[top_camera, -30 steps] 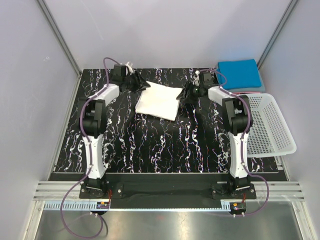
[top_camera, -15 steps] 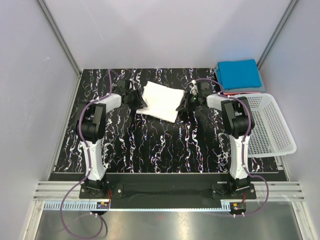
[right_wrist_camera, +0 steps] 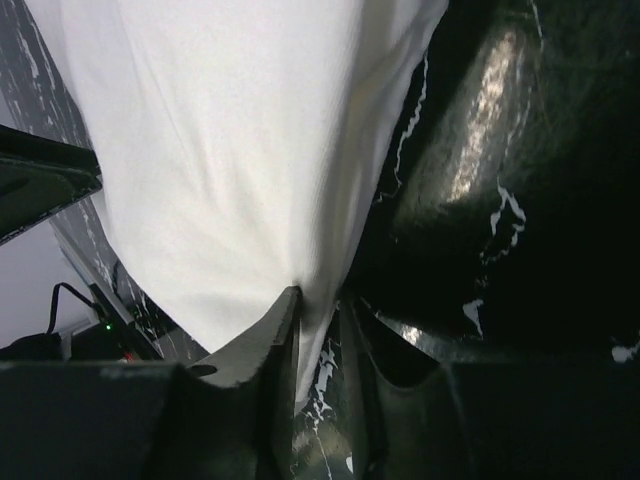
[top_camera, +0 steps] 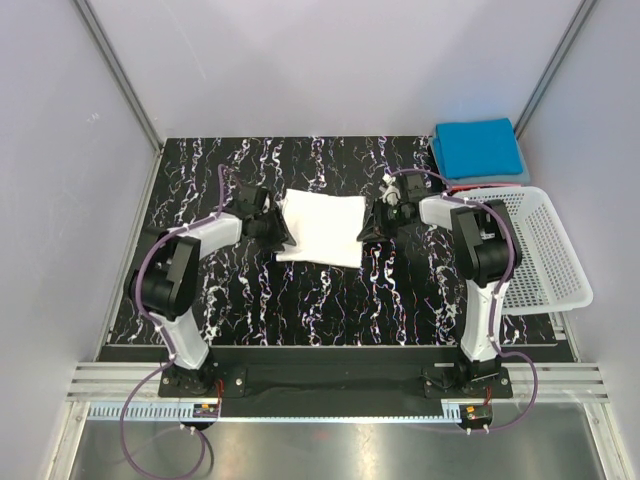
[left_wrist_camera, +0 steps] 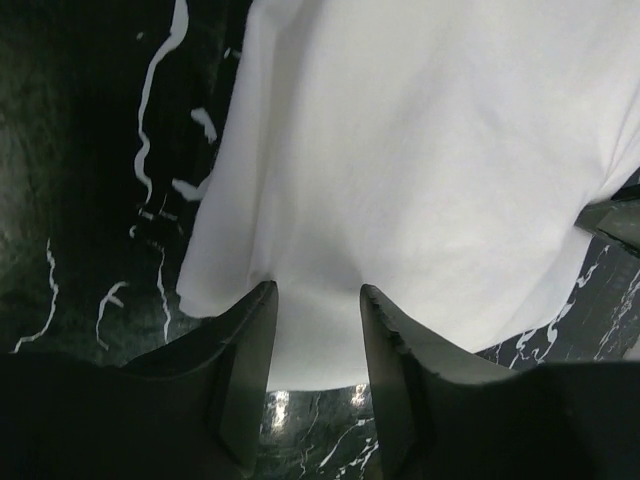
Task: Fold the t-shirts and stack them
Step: Fold the tshirt
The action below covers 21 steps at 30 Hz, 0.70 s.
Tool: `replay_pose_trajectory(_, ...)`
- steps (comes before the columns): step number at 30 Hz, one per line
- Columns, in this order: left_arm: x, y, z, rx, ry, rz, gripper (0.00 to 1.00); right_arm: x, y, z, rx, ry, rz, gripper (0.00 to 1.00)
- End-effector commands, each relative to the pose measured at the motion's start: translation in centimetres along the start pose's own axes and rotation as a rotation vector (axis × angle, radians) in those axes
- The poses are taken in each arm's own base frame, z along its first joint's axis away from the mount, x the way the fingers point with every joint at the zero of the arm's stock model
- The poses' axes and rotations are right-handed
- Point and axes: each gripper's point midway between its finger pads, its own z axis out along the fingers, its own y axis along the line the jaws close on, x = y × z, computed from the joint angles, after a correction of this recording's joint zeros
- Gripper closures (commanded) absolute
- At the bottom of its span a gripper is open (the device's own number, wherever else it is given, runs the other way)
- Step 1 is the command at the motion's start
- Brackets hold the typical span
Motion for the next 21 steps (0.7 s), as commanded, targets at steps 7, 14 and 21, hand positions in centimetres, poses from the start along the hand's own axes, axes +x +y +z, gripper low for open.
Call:
replay_pose_trajectory(7, -4.8, -0.9, -1.5, 0.001, -0.051, 0.167, 0.48, -1.6, 0.5, -3.9, 0.04, -0.044, -0.082, 0.44)
replay_pose_trajectory(14, -11.3, -3.9, -0.2, 0.155, -0.123, 0.271, 0.44, -5.8, 0.1, -3.5, 0.028, -0.089, -0.107, 0.42)
replay_pose_trajectory(21, -14.5, -4.0, 3.1, 0.193, -0.135, 0.321, 0.43, -9.7, -0.4, -1.5, -0.02, -0.118, -0.121, 0.43)
